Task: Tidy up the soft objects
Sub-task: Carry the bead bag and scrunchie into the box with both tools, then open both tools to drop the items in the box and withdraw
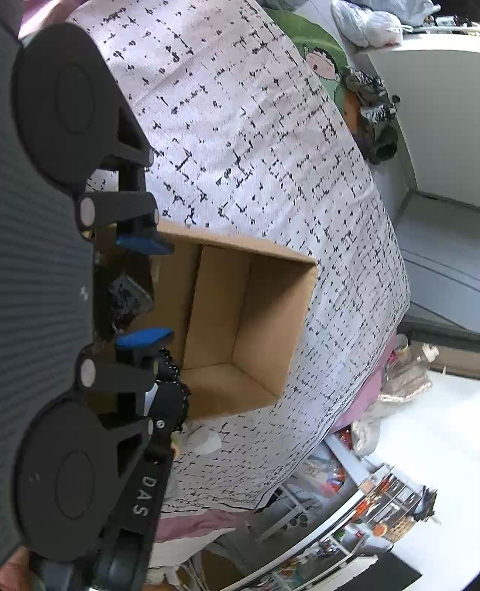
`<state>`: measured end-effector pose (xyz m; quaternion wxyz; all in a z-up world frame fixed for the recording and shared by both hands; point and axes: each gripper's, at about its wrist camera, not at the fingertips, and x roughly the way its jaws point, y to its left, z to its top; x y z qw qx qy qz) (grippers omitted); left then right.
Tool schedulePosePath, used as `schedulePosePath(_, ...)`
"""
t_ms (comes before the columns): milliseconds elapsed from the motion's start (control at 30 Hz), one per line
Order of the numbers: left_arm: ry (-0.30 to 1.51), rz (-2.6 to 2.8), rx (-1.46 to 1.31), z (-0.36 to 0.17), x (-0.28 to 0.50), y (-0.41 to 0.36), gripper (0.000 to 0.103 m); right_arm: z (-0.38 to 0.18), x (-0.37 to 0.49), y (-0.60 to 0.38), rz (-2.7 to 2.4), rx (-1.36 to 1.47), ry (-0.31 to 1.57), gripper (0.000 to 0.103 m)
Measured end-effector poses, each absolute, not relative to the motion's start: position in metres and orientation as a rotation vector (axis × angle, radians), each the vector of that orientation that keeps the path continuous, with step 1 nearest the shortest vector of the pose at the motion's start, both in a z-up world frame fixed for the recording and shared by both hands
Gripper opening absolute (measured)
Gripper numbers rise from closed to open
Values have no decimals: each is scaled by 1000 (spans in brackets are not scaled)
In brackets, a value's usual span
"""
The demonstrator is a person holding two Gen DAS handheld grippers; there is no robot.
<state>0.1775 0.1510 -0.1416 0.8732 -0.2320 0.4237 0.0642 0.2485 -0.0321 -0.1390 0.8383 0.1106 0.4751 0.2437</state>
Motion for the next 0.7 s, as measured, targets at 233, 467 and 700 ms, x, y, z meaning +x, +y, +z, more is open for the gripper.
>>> schedulePosePath(233, 897, 163, -481, -135, 171, 152, 44, -133, 243, -41, 516, 260, 998, 44)
schedulePosePath(467, 894, 185, -442, -120, 162, 139, 61, -122, 236, -61, 516, 291, 972, 44)
schedulePosePath(700, 885, 195, -419, -106, 154, 119, 71, -110, 227, -90, 493, 292, 956, 45)
